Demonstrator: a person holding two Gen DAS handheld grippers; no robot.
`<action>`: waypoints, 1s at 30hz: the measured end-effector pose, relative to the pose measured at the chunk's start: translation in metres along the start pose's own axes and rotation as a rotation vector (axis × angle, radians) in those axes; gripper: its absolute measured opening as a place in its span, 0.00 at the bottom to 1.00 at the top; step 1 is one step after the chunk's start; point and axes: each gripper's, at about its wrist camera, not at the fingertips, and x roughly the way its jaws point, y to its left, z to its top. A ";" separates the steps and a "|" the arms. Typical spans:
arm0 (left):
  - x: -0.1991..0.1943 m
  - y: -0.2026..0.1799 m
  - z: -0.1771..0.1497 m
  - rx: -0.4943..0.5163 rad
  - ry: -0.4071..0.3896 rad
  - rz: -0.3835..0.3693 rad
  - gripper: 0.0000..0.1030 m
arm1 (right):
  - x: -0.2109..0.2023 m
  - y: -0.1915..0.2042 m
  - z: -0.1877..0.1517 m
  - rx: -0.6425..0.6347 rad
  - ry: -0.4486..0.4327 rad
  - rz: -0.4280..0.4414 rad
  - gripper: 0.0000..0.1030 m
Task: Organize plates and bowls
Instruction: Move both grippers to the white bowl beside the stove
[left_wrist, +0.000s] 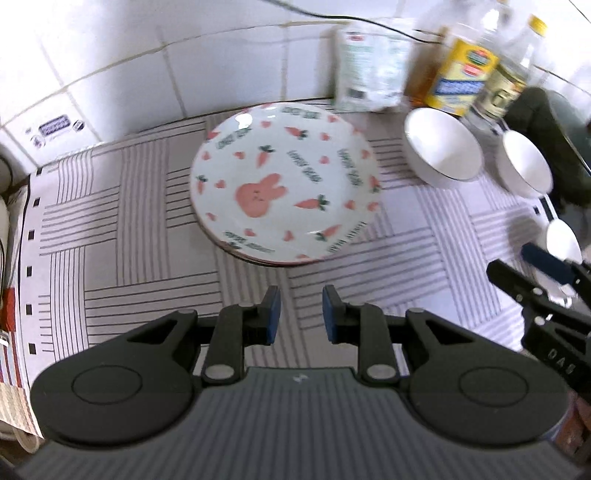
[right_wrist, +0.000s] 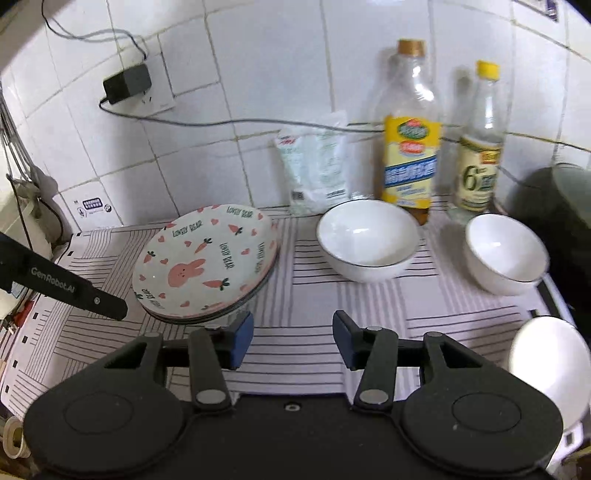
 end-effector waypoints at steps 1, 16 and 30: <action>-0.002 -0.006 -0.001 0.016 -0.006 -0.002 0.24 | -0.007 -0.005 -0.002 0.003 -0.009 -0.009 0.60; -0.009 -0.135 -0.008 0.089 -0.070 -0.070 0.61 | -0.080 -0.116 -0.052 -0.024 -0.085 -0.223 0.86; 0.023 -0.245 -0.006 0.114 -0.094 -0.114 0.76 | -0.065 -0.181 -0.102 -0.107 -0.078 -0.149 0.96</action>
